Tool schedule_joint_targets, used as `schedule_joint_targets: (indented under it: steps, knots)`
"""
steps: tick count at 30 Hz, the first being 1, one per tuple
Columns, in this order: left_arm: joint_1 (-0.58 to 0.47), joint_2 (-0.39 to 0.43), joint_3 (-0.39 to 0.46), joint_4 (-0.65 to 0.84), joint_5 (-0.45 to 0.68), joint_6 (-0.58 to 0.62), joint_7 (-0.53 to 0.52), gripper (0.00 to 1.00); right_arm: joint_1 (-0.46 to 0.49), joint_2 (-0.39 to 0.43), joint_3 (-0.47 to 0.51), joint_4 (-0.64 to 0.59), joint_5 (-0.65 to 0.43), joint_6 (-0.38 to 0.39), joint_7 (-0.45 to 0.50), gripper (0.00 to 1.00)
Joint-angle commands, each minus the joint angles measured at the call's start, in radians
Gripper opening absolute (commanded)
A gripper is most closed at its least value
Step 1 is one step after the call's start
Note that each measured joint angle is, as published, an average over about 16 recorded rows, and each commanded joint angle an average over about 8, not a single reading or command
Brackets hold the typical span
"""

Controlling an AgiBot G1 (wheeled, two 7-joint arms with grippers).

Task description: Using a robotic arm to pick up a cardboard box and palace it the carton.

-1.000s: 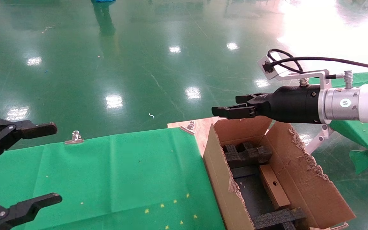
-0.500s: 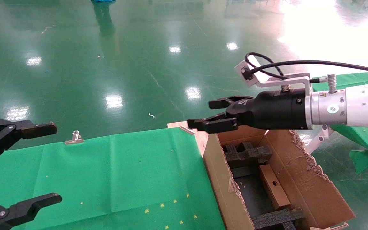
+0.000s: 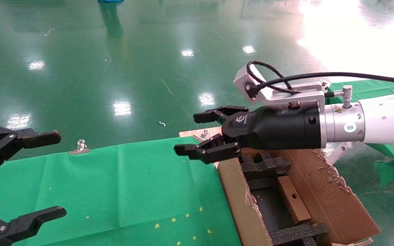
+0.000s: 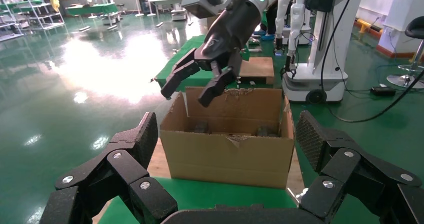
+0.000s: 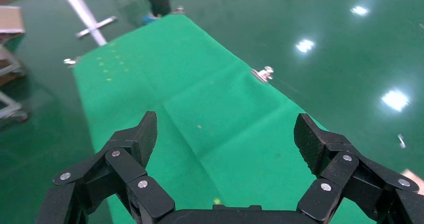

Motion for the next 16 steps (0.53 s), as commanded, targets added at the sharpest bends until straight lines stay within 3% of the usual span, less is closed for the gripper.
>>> schedule_joint_targets:
  steps: [1, 16]
  knots:
    - [0.000, 0.000, 0.000, 0.000, 0.000, 0.000, 0.000, 1.00, -0.030, -0.008, 0.044, -0.001, 0.006, -0.024, -0.025, 1.00]
    - [0.000, 0.000, 0.000, 0.000, 0.000, 0.000, 0.000, 1.00, -0.234, -0.066, 0.345, -0.005, 0.045, -0.191, -0.191, 1.00]
